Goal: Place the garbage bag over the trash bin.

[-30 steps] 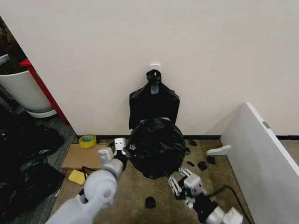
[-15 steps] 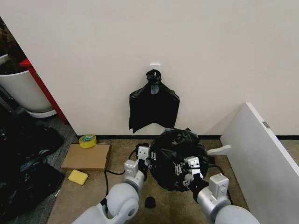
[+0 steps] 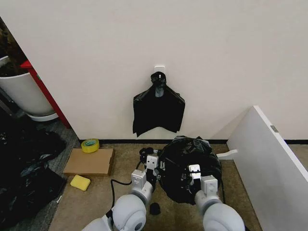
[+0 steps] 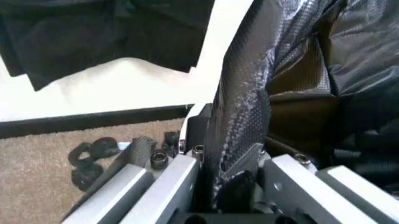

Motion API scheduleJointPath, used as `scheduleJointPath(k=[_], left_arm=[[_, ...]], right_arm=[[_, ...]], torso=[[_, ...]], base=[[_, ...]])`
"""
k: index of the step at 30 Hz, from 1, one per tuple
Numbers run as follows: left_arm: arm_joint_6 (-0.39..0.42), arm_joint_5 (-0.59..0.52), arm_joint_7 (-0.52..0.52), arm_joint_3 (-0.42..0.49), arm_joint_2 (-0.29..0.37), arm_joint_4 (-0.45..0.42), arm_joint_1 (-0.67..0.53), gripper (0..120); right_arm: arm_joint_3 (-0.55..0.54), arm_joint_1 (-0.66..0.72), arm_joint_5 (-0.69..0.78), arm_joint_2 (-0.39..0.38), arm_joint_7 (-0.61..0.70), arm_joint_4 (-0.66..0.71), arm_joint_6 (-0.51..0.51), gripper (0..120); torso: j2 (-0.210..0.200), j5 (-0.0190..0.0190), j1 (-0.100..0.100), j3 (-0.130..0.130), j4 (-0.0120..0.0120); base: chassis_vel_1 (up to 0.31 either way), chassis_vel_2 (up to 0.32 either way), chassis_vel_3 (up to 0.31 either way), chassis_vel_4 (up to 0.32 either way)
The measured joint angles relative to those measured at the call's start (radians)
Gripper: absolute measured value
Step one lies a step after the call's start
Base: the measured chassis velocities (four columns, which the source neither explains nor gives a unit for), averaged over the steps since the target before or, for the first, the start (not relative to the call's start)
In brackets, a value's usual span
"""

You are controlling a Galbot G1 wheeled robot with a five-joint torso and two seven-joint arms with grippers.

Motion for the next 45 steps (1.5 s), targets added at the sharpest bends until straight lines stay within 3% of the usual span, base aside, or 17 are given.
scheduleJointPath(k=[15,22,30,37,45], left_arm=[[-0.007,0.025,0.012,0.009,0.019,-0.009,0.015,0],[-0.008,0.026,0.015,-0.007,0.006,-0.021,0.031,0],[-0.012,0.037,0.020,-0.012,0.006,-0.023,0.043,0],[-0.012,0.068,0.036,-0.013,0.008,-0.039,0.068,0],[-0.016,0.093,0.045,-0.023,0.006,-0.046,0.092,0]], right_arm=[[-0.066,0.111,-0.072,0.022,0.015,-0.098,-0.016,0],[-0.073,0.154,-0.083,0.036,0.098,-0.187,-0.052,0],[-0.111,0.158,-0.112,0.047,0.080,-0.153,-0.077,0],[-0.109,0.206,-0.160,0.066,0.039,-0.230,-0.001,0],[-0.155,0.209,-0.132,0.078,0.076,-0.214,-0.068,0]], torso=[[0.000,0.0000,0.000,0.000,0.0001],[0.000,0.0000,0.000,0.000,0.0000],[0.000,0.0000,0.000,0.000,-0.0001],[0.000,0.0000,0.000,0.000,0.0002],[0.000,0.0000,0.000,0.000,-0.0001]], base=[[0.000,0.000,0.000,0.000],[0.000,0.000,0.000,0.000],[0.000,0.000,0.000,0.000],[0.000,0.000,0.000,0.000],[0.000,0.000,0.000,0.000]])
